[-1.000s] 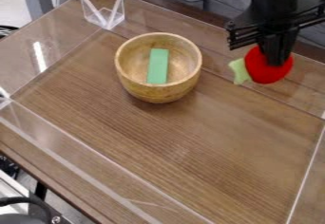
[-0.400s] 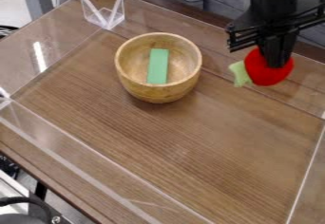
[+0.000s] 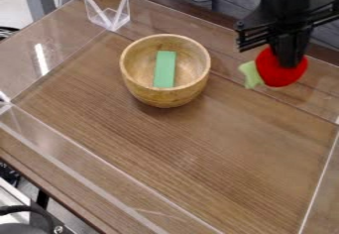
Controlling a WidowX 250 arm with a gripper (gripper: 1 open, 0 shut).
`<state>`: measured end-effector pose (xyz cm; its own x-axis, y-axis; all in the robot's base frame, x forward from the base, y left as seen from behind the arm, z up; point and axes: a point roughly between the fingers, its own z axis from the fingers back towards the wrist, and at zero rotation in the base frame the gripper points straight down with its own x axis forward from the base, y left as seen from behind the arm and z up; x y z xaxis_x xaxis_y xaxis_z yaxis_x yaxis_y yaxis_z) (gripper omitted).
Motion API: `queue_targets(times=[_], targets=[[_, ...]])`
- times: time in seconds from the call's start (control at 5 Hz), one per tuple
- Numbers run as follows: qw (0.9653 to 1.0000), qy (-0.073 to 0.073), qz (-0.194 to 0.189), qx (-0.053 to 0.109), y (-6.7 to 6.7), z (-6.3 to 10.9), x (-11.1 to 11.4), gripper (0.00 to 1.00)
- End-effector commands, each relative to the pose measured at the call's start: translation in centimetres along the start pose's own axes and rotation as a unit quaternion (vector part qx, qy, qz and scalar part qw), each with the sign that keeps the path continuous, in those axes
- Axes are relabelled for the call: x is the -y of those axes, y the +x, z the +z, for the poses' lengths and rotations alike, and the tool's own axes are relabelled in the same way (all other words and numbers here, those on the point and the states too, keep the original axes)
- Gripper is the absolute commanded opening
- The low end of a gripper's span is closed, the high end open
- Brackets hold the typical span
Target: Move the red fruit to the left
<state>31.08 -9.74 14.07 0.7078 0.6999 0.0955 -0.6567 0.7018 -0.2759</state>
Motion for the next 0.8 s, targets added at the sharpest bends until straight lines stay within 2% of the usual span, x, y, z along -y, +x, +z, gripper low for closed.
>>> queue_targets(times=[0.0, 0.2, 0.4, 0.6], targets=[[0.9991, -0.038, 0.009, 0.015, 1.2, 4.0, -0.4, 0.00], [0.9979, -0.048, 0.038, 0.022, 3.0, 6.7, -2.1, 0.00], [0.9950, -0.040, 0.081, 0.043, 4.7, 8.0, -5.3, 0.00], [0.9907, -0.031, 0.119, 0.059, 6.2, 8.6, -8.2, 0.00]])
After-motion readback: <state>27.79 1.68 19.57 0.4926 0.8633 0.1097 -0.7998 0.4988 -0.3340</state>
